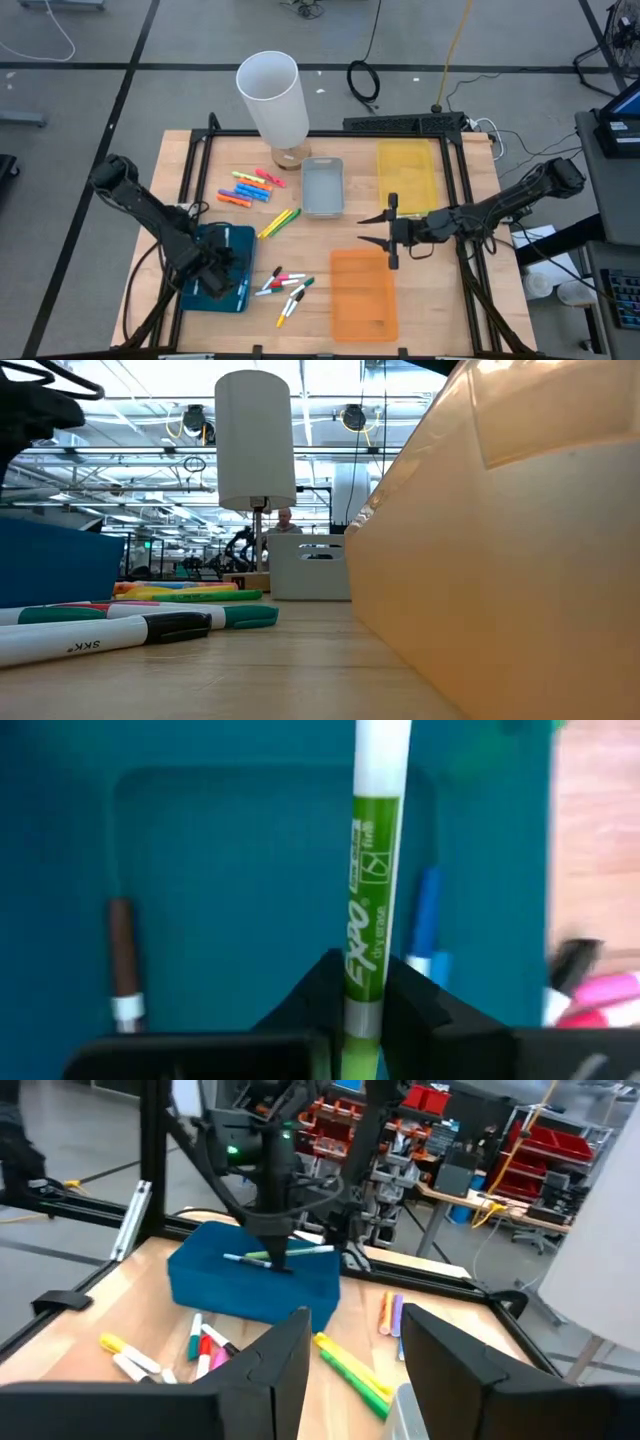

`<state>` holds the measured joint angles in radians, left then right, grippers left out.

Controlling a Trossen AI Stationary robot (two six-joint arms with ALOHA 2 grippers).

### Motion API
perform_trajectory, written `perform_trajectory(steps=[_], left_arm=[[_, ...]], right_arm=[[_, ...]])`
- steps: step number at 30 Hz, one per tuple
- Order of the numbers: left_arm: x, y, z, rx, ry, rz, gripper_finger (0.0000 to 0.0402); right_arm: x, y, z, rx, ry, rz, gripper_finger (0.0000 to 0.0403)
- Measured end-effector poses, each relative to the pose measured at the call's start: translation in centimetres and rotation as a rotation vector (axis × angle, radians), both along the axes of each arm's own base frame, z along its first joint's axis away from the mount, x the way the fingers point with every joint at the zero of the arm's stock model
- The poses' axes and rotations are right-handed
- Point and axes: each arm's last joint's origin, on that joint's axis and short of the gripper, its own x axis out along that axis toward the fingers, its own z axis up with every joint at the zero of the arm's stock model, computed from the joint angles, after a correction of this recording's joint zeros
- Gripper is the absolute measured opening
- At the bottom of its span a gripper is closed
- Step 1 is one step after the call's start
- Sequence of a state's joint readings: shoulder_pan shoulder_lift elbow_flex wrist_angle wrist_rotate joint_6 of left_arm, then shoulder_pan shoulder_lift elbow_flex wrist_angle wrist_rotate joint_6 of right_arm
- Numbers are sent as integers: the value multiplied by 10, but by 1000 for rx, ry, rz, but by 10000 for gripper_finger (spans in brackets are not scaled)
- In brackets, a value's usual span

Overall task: Pick & Place Markers
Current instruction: Put the right green marker pen into the blue bin, then put the green marker pen into the blue bin

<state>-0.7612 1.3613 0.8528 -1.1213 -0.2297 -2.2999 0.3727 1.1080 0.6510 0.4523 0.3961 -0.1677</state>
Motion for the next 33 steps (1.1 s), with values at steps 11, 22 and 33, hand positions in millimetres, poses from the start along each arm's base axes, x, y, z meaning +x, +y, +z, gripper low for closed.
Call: perform_trajectory(steps=[11, 22, 33], left_arm=[[10, -10, 0, -95, -80, -98, 118], [12, 5, 20, 146, -176, -581, 128], [39, 5, 81, 690, -624, -1086, 129]], right_arm=[[0, -1, 0, 24, 0, -4, 146], [-1, -8, -12, 14, 111, -152, 151], [-31, -23, -31, 120, 408, -280, 145]])
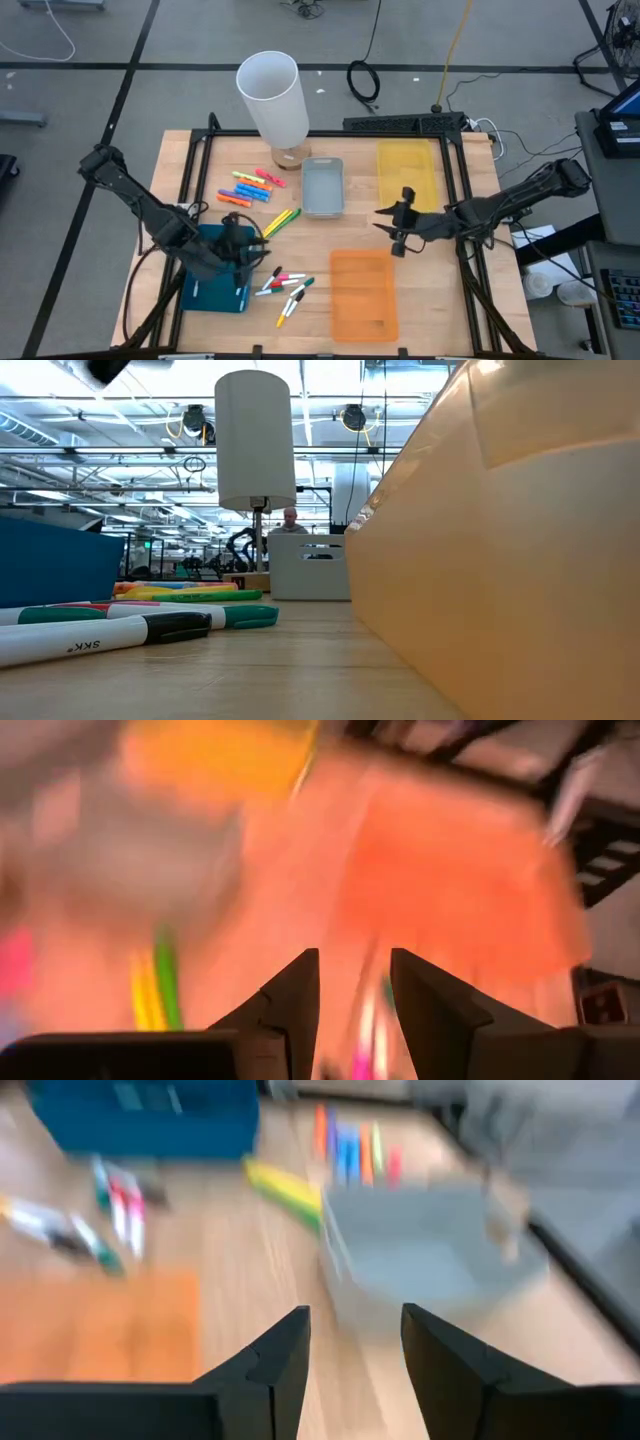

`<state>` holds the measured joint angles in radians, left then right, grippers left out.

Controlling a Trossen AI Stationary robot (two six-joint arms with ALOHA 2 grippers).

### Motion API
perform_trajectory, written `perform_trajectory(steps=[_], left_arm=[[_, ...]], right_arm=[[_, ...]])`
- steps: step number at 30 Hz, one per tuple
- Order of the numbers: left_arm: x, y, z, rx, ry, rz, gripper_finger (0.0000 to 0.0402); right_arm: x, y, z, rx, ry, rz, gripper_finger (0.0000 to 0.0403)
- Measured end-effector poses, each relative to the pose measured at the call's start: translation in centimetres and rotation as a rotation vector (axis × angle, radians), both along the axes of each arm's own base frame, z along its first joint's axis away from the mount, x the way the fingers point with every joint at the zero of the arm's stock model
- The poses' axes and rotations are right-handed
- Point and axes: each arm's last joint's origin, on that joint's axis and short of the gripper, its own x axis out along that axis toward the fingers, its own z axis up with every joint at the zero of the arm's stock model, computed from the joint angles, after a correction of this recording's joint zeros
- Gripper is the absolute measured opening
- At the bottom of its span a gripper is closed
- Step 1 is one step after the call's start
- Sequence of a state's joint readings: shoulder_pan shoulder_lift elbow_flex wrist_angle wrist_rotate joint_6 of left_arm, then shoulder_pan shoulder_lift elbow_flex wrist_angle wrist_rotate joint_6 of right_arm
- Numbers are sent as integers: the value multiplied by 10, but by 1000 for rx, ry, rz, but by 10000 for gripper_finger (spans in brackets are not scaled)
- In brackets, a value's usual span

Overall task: Pick & Place Markers
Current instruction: Put the green marker pen into the blue bin

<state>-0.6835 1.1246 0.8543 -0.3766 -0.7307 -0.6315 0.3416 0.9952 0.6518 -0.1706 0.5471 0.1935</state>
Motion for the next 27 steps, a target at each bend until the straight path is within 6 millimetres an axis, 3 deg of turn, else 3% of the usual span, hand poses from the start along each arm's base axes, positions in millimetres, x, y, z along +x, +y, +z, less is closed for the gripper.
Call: perform_trajectory(steps=[4, 9, 16, 27], left_arm=[[13, -14, 18, 183, -194, -214, 129], [22, -14, 13, 211, -316, -533, 129], [26, 9, 3, 180, -310, -462, 129], [32, 21, 0, 135, -299, -457, 129]], right_arm=[[-20, -5, -19, 107, 241, -58, 144], [-37, -6, -32, 235, 475, -76, 144], [-38, -17, -36, 174, 549, -65, 137], [-29, -40, -82, 213, 723, -98, 130]])
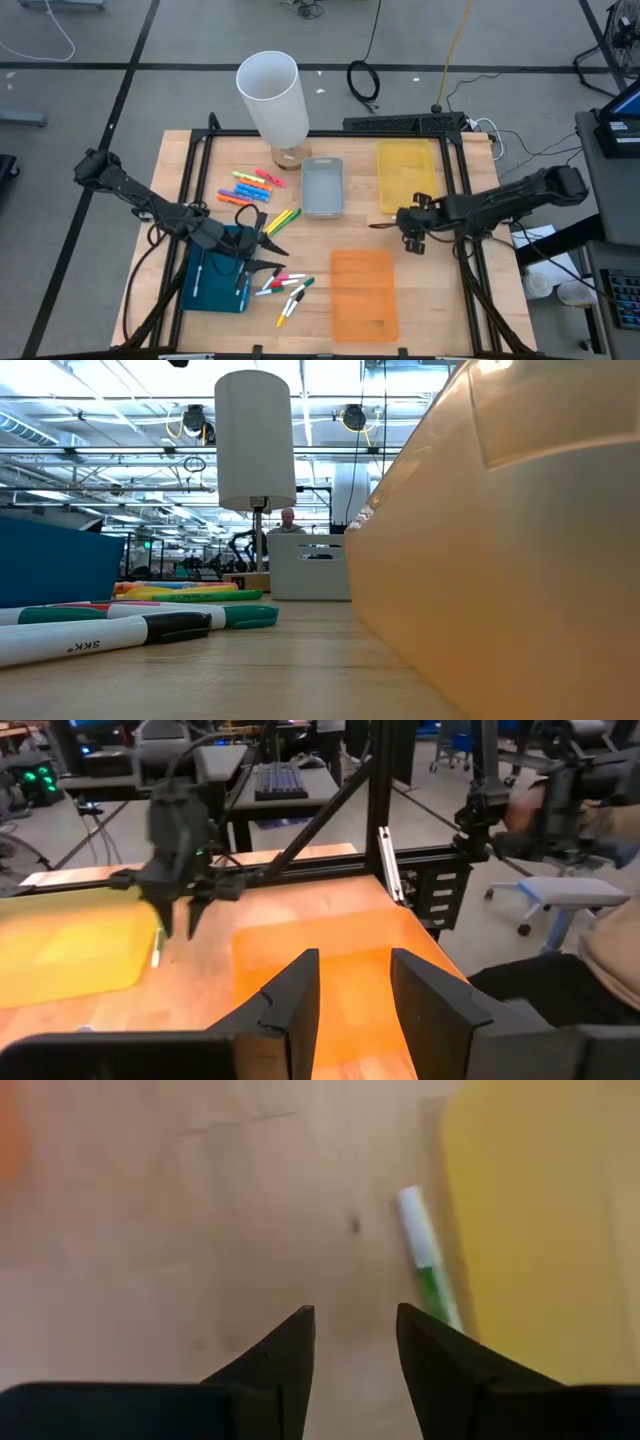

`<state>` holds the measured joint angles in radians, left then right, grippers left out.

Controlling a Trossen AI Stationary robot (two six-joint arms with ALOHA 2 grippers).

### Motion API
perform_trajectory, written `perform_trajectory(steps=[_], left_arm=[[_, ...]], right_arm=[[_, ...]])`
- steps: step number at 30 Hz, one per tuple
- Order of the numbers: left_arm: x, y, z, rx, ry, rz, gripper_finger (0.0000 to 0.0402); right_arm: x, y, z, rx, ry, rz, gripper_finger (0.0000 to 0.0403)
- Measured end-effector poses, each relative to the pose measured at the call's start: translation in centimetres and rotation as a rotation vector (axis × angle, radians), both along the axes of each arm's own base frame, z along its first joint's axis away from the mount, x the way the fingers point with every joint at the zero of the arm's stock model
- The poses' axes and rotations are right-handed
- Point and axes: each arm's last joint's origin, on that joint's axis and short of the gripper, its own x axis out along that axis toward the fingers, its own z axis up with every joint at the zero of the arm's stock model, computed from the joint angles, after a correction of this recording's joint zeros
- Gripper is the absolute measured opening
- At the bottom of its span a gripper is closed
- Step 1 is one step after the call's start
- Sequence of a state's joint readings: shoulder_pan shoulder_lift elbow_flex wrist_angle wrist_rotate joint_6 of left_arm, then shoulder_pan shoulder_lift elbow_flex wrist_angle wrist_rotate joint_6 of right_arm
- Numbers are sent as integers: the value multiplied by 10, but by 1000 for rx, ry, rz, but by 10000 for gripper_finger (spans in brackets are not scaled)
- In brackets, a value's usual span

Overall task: Pick & Place Markers
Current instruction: Put the green marker pen into the blue bin

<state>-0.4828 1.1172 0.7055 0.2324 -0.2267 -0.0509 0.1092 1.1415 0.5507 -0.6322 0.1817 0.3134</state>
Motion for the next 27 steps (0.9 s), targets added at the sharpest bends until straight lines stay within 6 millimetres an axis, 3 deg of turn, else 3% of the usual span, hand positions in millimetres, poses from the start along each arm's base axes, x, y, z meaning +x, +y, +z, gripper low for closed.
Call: perform_trajectory(steps=[6, 20, 27], left_arm=[[0, 0, 0, 3, -2, -1, 129], [0, 0, -1, 6, 6, -1, 129], [0, 0, -2, 6, 25, 1, 129]], right_arm=[[3, -16, -7, -80, 43, -92, 130], [9, -31, -24, 76, 120, -79, 129], [12, -28, -24, 156, 95, -35, 85]])
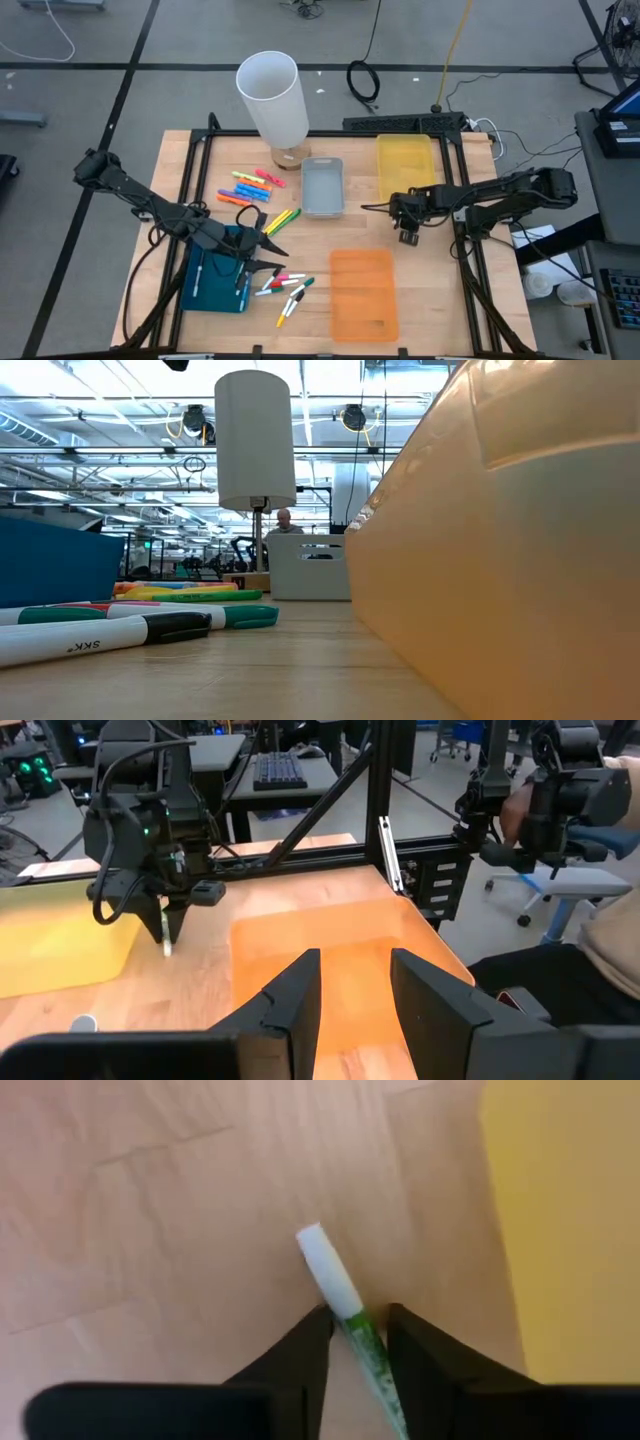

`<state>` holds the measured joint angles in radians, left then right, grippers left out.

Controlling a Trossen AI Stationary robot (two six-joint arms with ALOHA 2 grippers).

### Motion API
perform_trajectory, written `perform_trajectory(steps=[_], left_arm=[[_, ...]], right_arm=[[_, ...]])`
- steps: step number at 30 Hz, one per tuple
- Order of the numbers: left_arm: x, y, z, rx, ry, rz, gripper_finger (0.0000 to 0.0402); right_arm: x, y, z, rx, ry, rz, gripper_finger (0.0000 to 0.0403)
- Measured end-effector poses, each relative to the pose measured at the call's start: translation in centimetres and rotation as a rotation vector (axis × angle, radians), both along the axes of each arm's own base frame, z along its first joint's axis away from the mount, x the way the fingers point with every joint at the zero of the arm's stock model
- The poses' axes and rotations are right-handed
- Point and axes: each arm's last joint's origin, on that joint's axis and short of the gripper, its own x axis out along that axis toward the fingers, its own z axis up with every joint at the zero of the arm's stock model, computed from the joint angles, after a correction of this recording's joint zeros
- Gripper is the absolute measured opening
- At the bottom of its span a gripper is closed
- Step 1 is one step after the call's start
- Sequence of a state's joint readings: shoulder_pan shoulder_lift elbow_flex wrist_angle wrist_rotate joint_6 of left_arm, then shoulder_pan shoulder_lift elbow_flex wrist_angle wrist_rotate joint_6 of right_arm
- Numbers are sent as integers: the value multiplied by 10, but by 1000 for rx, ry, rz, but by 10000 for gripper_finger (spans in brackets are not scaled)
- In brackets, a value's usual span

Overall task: Pick & Place Markers
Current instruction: Put the green marker pen into the blue bin

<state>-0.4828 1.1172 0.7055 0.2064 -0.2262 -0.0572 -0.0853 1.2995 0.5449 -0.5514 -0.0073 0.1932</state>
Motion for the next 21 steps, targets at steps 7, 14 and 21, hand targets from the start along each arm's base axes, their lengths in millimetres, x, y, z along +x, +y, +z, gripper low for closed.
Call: perform_trajectory(steps=[7, 14, 21], left_arm=[[0, 0, 0, -1, 0, 0, 129], [0, 0, 0, -6, 1, 2, 129], [0, 0, 0, -13, -3, 3, 129]], right_arm=[[0, 1, 0, 28, -2, 10, 15], [1, 2, 2, 25, -10, -4, 13], [10, 15, 39, 74, -184, 15, 12]])
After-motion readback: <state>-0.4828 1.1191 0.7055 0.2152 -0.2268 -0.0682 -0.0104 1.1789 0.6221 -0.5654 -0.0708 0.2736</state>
